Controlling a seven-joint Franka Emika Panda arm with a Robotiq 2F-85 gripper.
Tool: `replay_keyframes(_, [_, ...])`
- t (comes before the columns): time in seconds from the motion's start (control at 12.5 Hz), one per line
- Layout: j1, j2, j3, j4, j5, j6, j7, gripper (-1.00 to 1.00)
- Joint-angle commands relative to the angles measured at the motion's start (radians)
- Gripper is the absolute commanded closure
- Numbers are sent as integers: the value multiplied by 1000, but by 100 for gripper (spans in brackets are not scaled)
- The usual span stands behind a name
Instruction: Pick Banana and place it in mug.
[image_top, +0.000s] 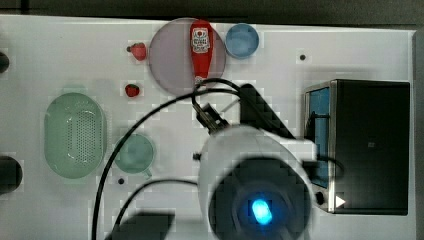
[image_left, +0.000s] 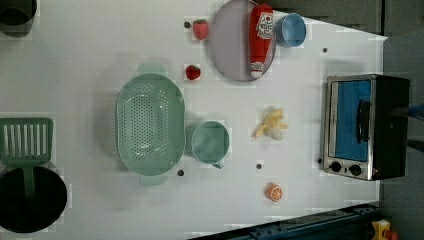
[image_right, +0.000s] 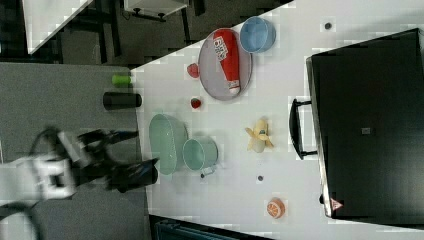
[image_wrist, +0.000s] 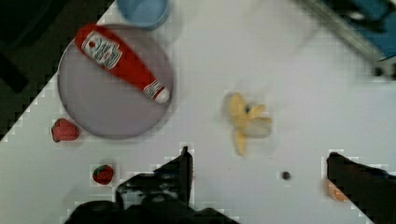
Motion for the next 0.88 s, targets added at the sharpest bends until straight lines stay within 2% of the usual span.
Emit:
replay_keyframes(0.08, [-4, 103, -20, -165, -15, 125, -228, -100])
replay_keyframes(0.32, [-6, 206, -23, -249, -15, 290, -450, -100])
replay_keyframes(0.56, [-7, 322, -28, -283, -16, 421, -677, -100])
replay_keyframes(0.88, [-7, 481, -39, -292, -16, 527, -798, -100])
